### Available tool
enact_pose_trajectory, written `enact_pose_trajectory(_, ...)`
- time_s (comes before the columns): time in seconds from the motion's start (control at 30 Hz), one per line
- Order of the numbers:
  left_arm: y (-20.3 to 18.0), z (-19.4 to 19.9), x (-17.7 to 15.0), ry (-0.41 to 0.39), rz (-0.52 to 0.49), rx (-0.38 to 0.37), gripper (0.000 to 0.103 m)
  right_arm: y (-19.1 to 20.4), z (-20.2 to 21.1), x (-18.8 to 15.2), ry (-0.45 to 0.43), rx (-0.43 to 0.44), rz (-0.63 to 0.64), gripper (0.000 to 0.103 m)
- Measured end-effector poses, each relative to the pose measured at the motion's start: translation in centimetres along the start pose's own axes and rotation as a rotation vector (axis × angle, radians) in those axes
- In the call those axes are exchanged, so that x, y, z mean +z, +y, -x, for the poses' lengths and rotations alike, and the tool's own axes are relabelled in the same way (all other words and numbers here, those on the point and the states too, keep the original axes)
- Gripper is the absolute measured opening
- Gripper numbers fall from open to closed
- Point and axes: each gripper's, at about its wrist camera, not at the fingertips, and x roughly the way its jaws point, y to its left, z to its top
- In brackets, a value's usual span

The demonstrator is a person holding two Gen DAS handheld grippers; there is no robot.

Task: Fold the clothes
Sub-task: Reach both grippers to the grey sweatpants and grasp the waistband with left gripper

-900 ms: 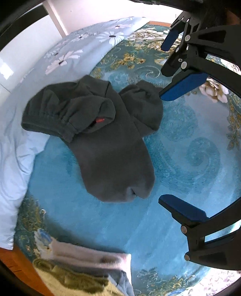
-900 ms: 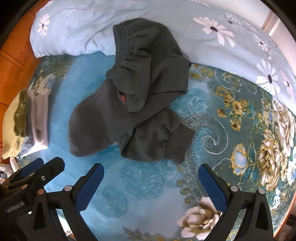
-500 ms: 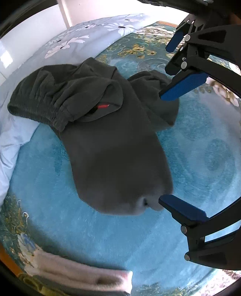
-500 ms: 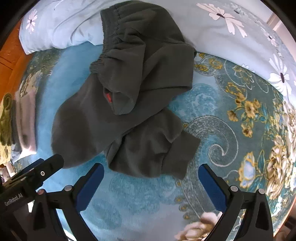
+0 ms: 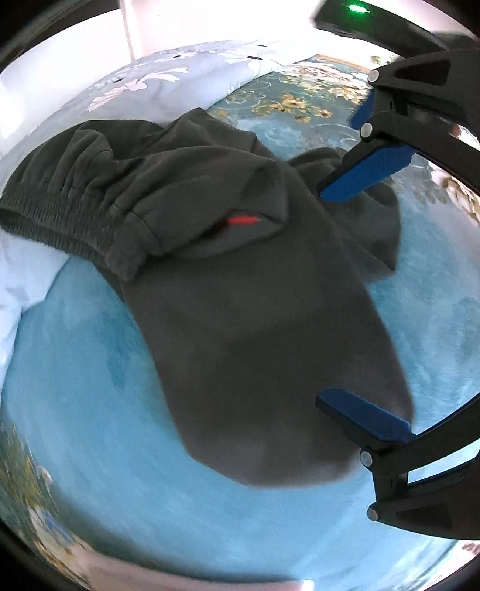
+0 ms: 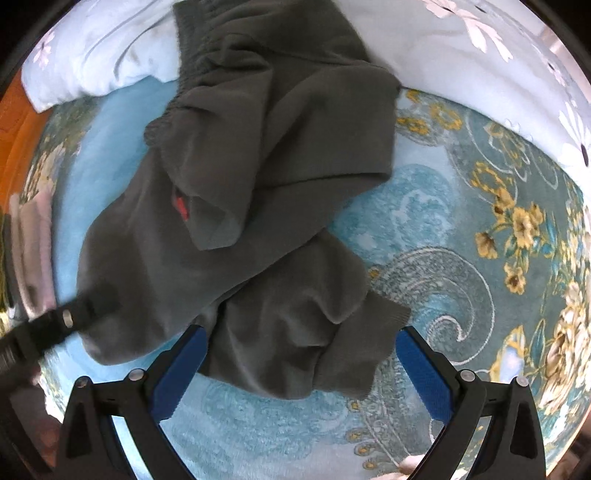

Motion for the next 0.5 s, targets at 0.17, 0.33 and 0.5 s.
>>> enact_pose_trajectory(0.17,-1.2,-0.9,5.7,0.009,0.107,-0.099,0.101,-1.7,0.9,-1.1,0.008,-0.020,-0.028,0.103)
enact_pose_trajectory(0.33,-1.2,-2.7,10.4,0.031,0.250,-0.173,0.067,-3.5,2.4,-2.8,0.028,-0.045,-0.065,0.103)
enact_pose_trajectory(0.5,-1.6,-0.7,12.3,-0.007,0.230,-0.100,0.009,-5.0,4.2,-4.0,0.041,-0.069,-0.134,0.103)
